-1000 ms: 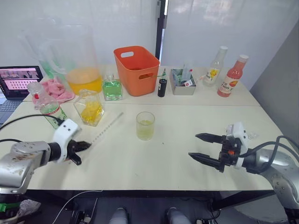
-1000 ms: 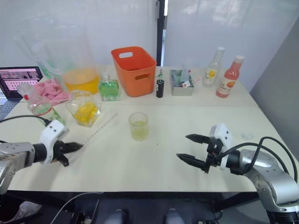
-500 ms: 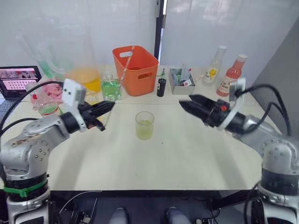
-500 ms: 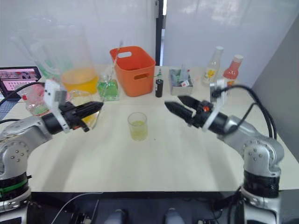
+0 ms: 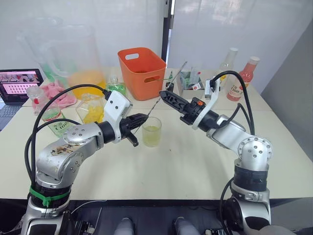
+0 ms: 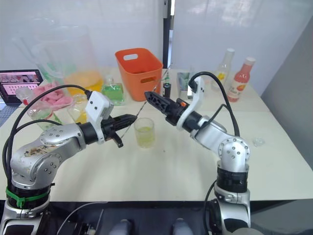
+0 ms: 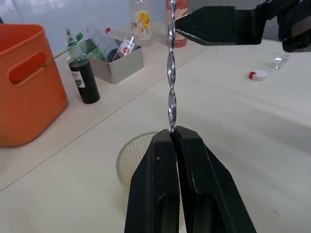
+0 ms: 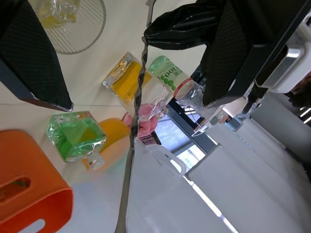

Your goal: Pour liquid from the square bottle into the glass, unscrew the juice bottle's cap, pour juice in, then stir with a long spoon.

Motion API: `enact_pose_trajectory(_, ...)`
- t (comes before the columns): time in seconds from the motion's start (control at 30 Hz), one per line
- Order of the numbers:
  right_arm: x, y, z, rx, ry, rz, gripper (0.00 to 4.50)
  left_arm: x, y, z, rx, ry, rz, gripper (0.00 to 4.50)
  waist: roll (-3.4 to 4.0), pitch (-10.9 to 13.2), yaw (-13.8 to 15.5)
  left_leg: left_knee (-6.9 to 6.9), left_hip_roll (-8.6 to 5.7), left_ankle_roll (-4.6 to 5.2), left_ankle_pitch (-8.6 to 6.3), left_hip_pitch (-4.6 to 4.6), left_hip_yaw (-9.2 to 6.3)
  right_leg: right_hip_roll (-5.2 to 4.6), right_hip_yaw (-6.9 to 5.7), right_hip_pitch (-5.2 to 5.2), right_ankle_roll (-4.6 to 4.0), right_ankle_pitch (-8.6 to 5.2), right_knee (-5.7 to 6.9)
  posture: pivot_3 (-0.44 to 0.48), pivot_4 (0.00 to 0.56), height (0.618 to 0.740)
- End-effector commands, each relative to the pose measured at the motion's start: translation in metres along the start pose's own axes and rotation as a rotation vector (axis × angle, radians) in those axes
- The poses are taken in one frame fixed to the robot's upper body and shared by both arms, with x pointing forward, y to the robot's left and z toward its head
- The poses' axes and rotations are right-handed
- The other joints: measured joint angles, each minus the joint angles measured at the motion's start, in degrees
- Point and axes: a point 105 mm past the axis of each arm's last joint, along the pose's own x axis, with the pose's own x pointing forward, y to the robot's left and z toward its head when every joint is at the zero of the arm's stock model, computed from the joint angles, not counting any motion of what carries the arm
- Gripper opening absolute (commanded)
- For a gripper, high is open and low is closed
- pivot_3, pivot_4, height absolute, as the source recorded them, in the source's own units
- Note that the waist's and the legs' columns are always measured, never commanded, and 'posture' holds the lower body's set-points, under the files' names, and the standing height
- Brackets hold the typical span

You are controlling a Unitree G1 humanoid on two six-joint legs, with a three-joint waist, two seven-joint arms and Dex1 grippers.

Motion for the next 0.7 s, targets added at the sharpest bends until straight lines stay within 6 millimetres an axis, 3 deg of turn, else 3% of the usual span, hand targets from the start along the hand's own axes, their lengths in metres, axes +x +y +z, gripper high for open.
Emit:
enact_pose_trajectory(0.03,0.005,0.014,0.014,0.028,-0.068,0.04,4.5,-0.001,-0.004,0.013,0.083,-0.037,0.005,0.02,0.0,0.0,0.0,0.0,0.0,0.0,0.0,0.0,0.0,0.0,0.0,-0.01,0.0,0.0,0.0,0.0,0.15,0.738)
enact_pose_trajectory(0.23,0.012,0.014,0.015,0.066,-0.092,0.014,4.5,-0.002,-0.004,0.01,0.087,-0.029,0.008,0.02,0.01,0.0,0.0,-0.01,0.0,0.0,0.0,0.0,0.0,0.0,0.0,0.0,0.03,-0.02,-0.02,0.0,0.15,0.738)
enact_pose_trajectory(0.7,0.018,0.001,0.009,0.065,-0.092,-0.05,0.02,0.0,-0.009,0.008,0.065,-0.028,-0.019,0.0,0.02,0.0,0.0,-0.04,0.01,0.0,0.0,0.0,0.0,0.0,0.0,-0.03,0.12,-0.08,-0.05,0.0,0.15,0.738)
